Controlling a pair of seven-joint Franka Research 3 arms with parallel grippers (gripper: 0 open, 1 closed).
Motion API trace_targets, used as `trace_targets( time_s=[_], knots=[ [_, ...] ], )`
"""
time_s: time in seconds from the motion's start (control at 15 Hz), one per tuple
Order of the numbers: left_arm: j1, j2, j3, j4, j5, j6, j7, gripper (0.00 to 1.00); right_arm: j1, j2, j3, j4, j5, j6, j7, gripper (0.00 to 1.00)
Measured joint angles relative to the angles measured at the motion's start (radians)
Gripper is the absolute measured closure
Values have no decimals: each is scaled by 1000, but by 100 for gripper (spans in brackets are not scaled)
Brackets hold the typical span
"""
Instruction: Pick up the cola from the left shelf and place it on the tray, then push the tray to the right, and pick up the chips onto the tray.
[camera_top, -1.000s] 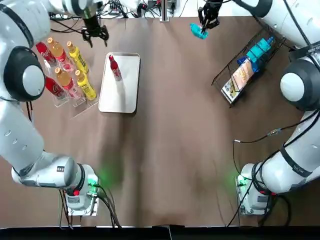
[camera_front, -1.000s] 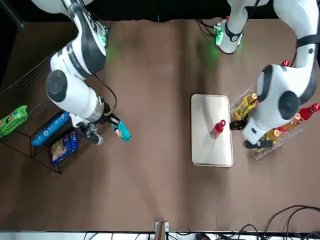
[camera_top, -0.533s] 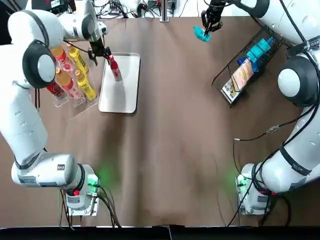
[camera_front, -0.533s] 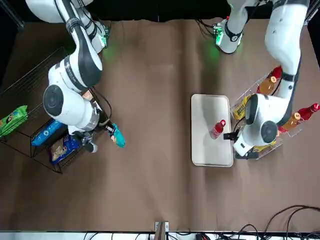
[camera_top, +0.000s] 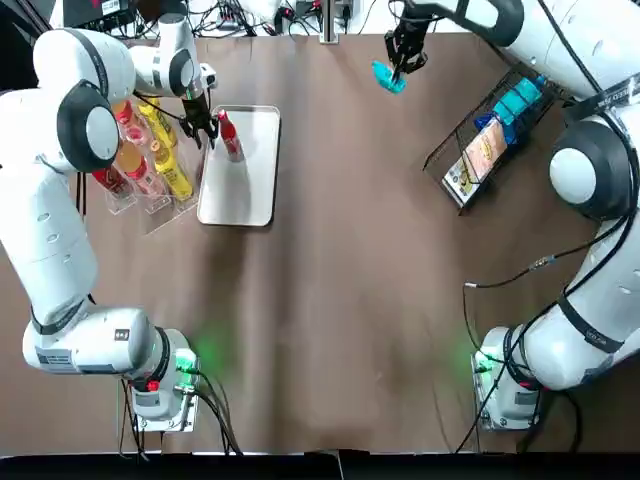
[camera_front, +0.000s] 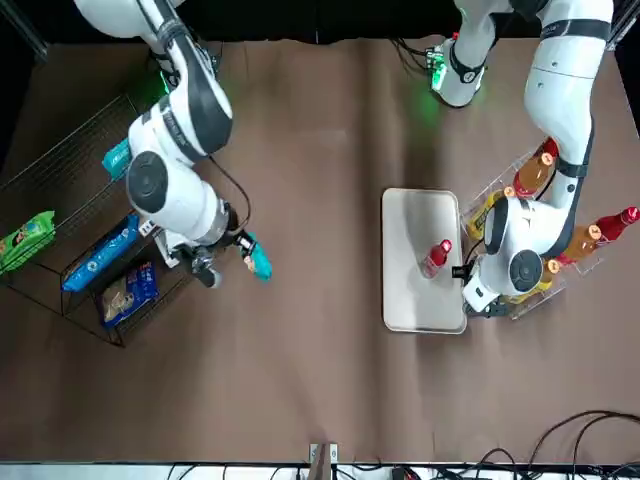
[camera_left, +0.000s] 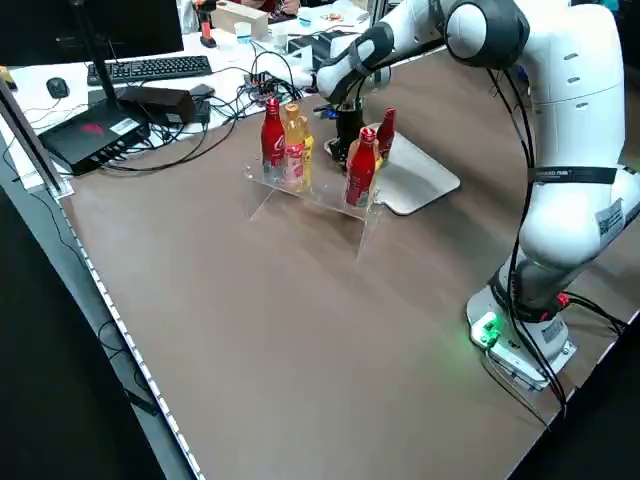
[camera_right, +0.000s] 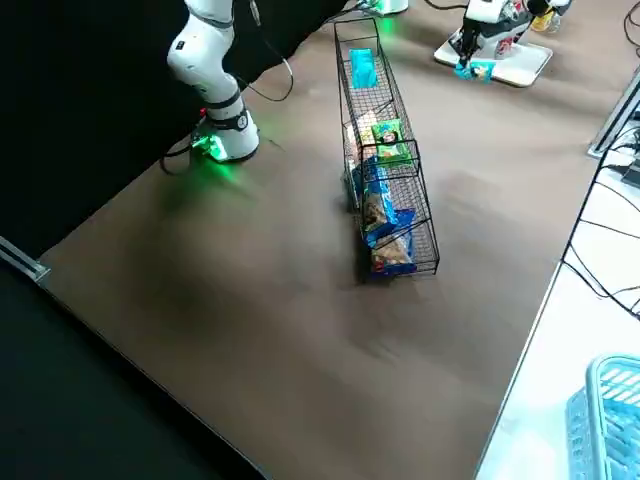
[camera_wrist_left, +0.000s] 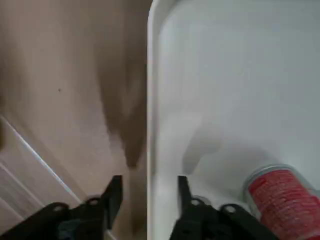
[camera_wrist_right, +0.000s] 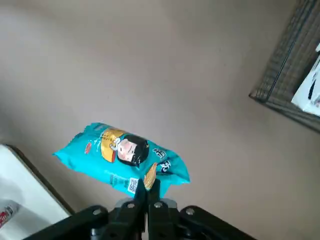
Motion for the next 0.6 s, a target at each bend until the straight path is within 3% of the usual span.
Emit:
trace_targets(
  time_s=[0.07,0.33,0.53,0.6],
  knots=[
    [0,3,1,-9,3,0,0,63,7,0,0,0,0,1,7,96],
    [-3,15,-2,-13,10,2,0,70,-2,0,-8,-1,-1,49,8,96],
    [-4,12,-3,-10,12,-2,-2,92,-25,0,-18,-1,-1,58,8,96],
    [-5,11,-3,-10,12,-2,-2,92,-37,0,-19,-1,-1,58,8,96]
  ],
)
